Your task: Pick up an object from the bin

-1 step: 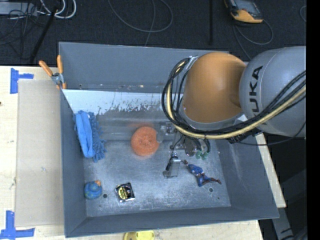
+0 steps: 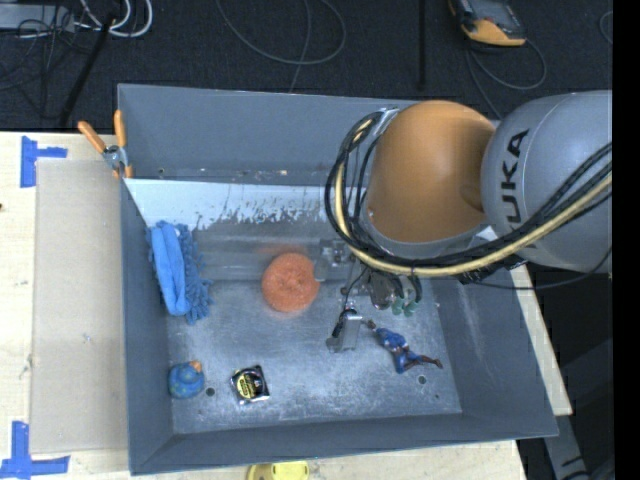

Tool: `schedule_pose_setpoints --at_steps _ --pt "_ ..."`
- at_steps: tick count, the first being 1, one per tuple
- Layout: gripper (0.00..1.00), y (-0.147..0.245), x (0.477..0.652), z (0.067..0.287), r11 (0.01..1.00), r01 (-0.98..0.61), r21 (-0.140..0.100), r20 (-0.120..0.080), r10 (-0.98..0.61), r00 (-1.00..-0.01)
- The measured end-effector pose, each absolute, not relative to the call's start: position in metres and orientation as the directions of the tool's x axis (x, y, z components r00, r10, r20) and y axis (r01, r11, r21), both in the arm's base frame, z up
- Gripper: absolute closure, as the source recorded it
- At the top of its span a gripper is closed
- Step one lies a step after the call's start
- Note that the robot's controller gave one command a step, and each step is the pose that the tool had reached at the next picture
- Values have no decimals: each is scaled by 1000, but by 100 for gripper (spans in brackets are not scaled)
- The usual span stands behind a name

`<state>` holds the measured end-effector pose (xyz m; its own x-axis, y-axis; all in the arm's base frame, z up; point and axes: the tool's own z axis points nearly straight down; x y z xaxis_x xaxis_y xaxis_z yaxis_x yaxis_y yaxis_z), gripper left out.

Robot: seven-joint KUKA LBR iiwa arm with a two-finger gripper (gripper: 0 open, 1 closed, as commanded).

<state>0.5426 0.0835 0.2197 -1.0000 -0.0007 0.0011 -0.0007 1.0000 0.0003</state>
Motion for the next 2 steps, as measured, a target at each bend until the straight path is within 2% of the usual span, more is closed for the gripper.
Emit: schedule_pose_setpoints --at_steps 1,2 --pt "0 41 561 168 1000 3 2 -6 3 -1000" --pt "0 21 558 141 1000 -16 -1 7 -16 -1000"
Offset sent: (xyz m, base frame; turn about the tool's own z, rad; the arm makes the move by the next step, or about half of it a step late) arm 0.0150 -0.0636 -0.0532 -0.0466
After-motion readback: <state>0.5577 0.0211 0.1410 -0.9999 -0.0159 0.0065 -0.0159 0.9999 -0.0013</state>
